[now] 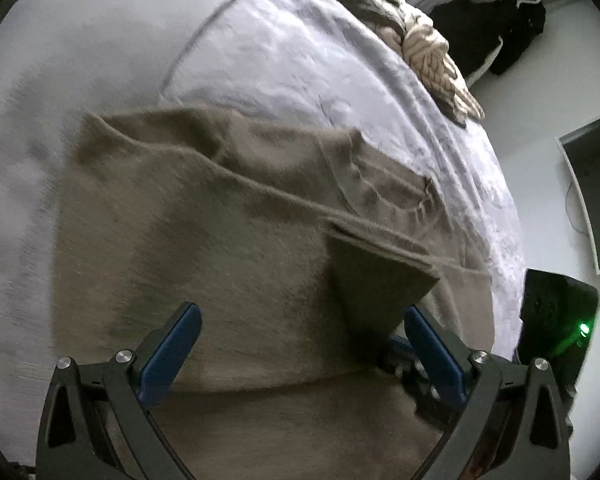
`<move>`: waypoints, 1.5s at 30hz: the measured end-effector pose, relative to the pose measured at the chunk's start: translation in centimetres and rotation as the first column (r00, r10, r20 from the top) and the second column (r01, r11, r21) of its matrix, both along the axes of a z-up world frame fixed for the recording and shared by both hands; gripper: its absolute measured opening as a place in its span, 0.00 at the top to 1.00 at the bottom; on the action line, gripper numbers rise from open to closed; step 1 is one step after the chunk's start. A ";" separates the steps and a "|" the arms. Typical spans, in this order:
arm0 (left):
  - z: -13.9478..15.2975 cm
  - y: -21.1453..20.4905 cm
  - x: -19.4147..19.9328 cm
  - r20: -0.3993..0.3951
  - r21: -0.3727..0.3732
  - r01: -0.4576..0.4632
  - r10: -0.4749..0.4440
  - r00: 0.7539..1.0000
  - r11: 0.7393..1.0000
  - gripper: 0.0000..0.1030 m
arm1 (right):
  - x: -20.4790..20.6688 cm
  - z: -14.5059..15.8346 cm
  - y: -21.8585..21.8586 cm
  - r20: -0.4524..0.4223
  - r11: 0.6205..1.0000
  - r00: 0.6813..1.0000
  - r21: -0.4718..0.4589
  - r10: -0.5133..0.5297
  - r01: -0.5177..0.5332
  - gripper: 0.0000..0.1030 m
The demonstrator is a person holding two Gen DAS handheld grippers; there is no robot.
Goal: Fold small clothes
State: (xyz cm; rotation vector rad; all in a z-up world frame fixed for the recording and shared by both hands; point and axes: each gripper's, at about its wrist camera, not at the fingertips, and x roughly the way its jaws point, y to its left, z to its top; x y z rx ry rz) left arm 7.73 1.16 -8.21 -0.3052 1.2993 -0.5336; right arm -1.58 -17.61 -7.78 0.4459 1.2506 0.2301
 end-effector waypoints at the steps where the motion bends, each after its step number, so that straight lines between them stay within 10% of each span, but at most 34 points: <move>1: -0.2 -0.5 0.0 -0.005 0.005 0.008 -0.008 1.000 1.000 0.01 | -0.6 0.3 -0.4 0.001 1.000 1.000 0.021 -0.013 0.013 0.57; 7: -1.0 -2.8 -0.2 -0.032 0.015 0.055 -0.054 0.998 0.998 0.07 | -6.2 0.0 -6.5 -0.074 0.958 0.970 0.155 -0.232 0.241 0.50; 10: -1.4 -4.0 0.1 -0.051 0.035 0.075 -0.073 0.996 0.997 0.33 | -10.2 -1.3 -11.0 -0.154 0.863 0.897 0.246 -0.415 0.442 0.50; 12: -1.7 -4.2 0.2 -0.069 0.025 0.096 -0.094 0.993 0.995 0.94 | -12.8 -2.1 -13.8 -0.188 0.780 0.830 0.285 -0.525 0.557 0.50; 17: 0.0 -3.5 0.9 -0.046 -0.050 0.131 -0.134 0.990 0.990 0.93 | -14.4 -2.5 -17.6 -0.188 0.667 0.732 0.312 -0.655 0.677 0.50; 18: 0.6 -3.4 1.0 -0.033 -0.054 0.136 -0.138 0.990 0.989 0.93 | -14.3 -2.4 -18.3 -0.175 0.656 0.718 0.307 -0.673 0.690 0.55; 19: 1.3 -3.3 0.9 -0.016 -0.054 0.141 -0.142 0.990 0.989 0.93 | -14.4 -2.3 -19.1 -0.157 0.647 0.706 0.300 -0.691 0.701 0.80; 20: 1.6 -3.1 0.9 -0.010 -0.053 0.142 -0.143 0.990 0.988 0.93 | -14.3 -2.1 -19.4 -0.139 0.646 0.699 0.289 -0.702 0.706 0.93; 23: 1.8 -3.2 0.4 -0.005 -0.052 0.157 -0.158 0.987 0.986 0.93 | -14.4 -0.7 -21.3 -0.070 0.655 0.693 0.270 -0.718 0.706 0.94; 30: -1.9 -4.5 -1.6 -0.015 0.071 0.201 -0.200 0.980 0.977 0.93 | -13.3 -2.8 -21.6 -0.105 0.768 0.784 0.162 -0.612 0.620 0.92; 40: 0.6 -0.1 -0.8 0.060 0.231 0.149 -0.167 0.984 0.962 0.93 | -16.9 1.6 -20.3 -0.065 0.847 0.851 0.079 -0.522 0.526 0.69; 43: 1.6 0.8 -0.5 0.085 0.242 0.126 -0.150 0.985 0.962 0.93 | -15.9 2.7 -22.6 -0.003 0.822 0.824 0.053 -0.567 0.566 0.38; 45: 2.2 0.5 -0.5 0.098 0.234 0.125 -0.151 0.984 0.964 0.93 | -14.9 2.1 -24.7 0.001 0.791 0.794 0.083 -0.608 0.606 0.36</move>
